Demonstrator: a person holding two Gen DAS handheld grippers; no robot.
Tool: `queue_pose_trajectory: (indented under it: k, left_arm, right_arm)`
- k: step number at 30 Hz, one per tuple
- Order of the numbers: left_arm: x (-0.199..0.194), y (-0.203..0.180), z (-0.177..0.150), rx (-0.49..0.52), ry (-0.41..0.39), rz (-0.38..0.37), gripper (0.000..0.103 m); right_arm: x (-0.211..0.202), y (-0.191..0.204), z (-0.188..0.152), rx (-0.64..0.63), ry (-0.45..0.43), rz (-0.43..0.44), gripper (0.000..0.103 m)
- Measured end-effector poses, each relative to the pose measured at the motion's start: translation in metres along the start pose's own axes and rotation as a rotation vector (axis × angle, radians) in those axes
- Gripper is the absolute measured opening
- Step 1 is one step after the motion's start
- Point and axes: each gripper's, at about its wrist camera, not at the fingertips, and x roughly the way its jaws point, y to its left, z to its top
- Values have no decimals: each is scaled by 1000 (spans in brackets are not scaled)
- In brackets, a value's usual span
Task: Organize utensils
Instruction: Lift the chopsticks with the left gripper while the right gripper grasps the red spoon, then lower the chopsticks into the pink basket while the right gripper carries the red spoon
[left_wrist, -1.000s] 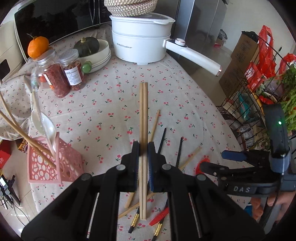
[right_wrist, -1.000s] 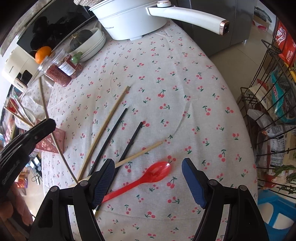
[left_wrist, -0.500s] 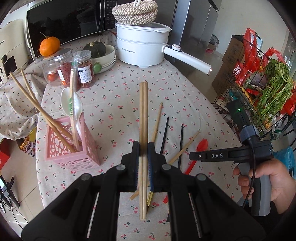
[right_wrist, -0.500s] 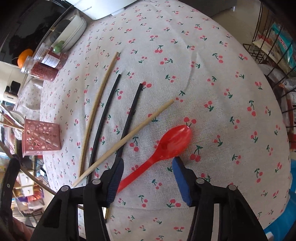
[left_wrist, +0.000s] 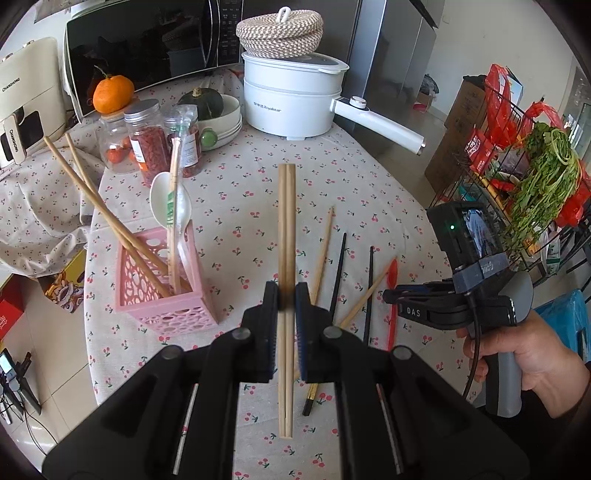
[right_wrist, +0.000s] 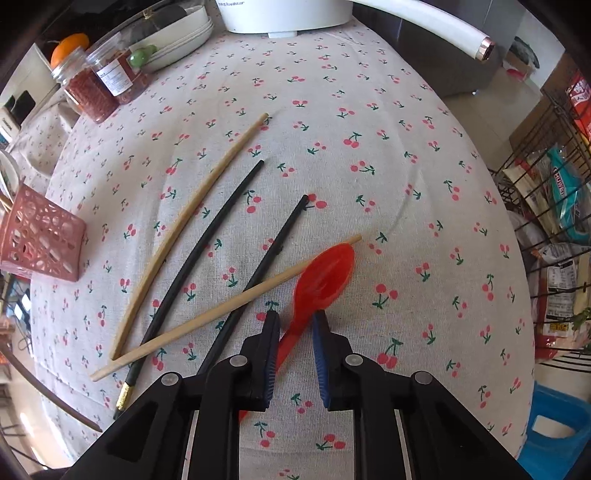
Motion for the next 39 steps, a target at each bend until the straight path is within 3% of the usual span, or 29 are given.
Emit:
queue_pose_trajectory:
  k: [2,4,8,12,17,22,26,32,38,39]
  left_arm:
    - [-10,1,2,0,-27,3,10]
    - [-23,3,4,-1,-66,6,10]
    - [-51,9,10,-14,-159,16,10]
    - [-76,20,17,-50,-264,25,10]
    - [-107,35,21,-94,-461,73,10]
    - [-107,52,18,-119,-621,154,10]
    - [-91,59,18,-86,-698,217,10]
    - [-59,72,23,-98,-631,221,10]
    - [-31,91,24,-200,-484,183,11]
    - [-29,92,24,-202,-460,183,16]
  right_arm:
    - [-2,-6,2,29,-3,66,6]
    - [-5,-13,3,60,-4,138,5]
    - [-21,-15,3,55,-65,180,5]
    - [-50,-12,3,51,-157,202,5]
    - [-97,-5,1,35,-312,251,5]
    - [-128,8,-2,-9,-443,257,5]
    - [-135,17,-3,-40,-493,250,5]
    - [-137,22,-3,-43,-528,251,5]
    - [-144,27,-4,-44,-583,253,5]
    - [-145,29,-4,-41,-594,256,5]
